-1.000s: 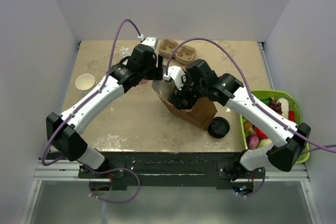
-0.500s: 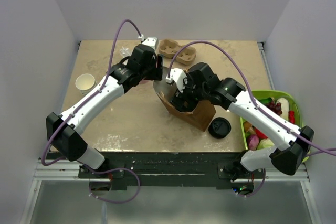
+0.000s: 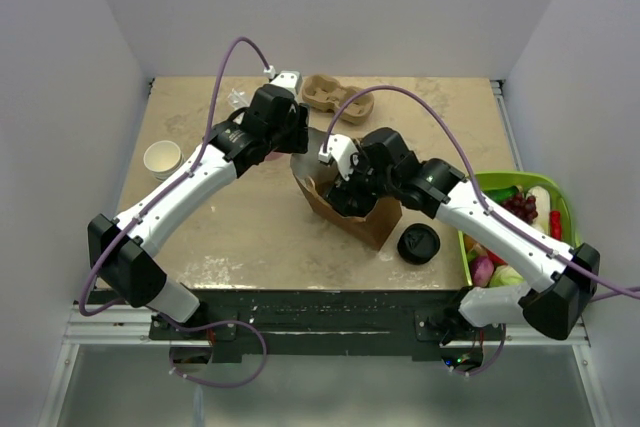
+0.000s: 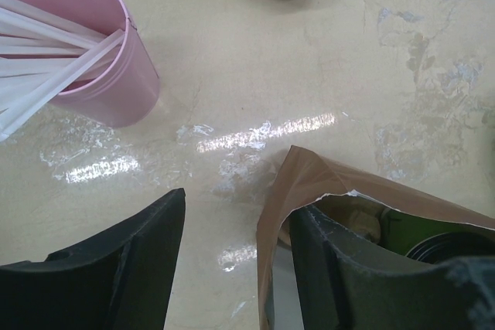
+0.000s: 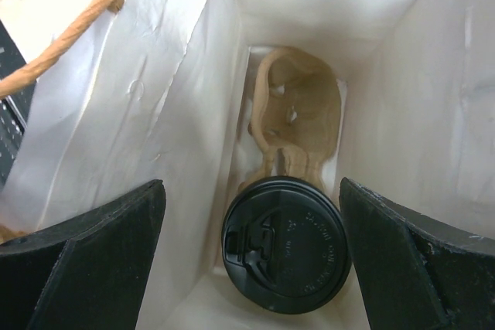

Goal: Pack the takeout coffee

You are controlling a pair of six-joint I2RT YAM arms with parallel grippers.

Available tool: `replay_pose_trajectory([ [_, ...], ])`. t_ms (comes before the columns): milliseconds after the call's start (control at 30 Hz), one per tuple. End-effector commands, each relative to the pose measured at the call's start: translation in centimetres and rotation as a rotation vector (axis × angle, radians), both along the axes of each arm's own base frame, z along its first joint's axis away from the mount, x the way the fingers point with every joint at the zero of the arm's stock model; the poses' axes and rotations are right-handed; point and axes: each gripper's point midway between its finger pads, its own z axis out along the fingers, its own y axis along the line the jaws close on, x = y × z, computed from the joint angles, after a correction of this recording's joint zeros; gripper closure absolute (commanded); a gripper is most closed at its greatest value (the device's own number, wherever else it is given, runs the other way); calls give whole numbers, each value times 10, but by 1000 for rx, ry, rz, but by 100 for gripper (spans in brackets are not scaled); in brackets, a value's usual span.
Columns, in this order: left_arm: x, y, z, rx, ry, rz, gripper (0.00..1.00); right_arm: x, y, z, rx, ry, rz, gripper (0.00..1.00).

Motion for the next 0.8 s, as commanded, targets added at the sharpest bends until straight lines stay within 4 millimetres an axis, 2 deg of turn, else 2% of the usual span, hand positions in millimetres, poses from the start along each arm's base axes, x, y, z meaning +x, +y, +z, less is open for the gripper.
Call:
replay_pose_trajectory([
  [0,5,1,11,-9,-38,12,40,8,2,23,91,-76,-50,2],
  [467,3,-12,4,-19,-22,-45,41,9,2,10,99,-76,-58,2],
  [600,4,-15,3,-22,-20,-52,41,19,-1,15,125,-108,-136,2],
  [767,6,-20,0,-24,-10,-57,42,23,7,22,214,-87,-207,2],
])
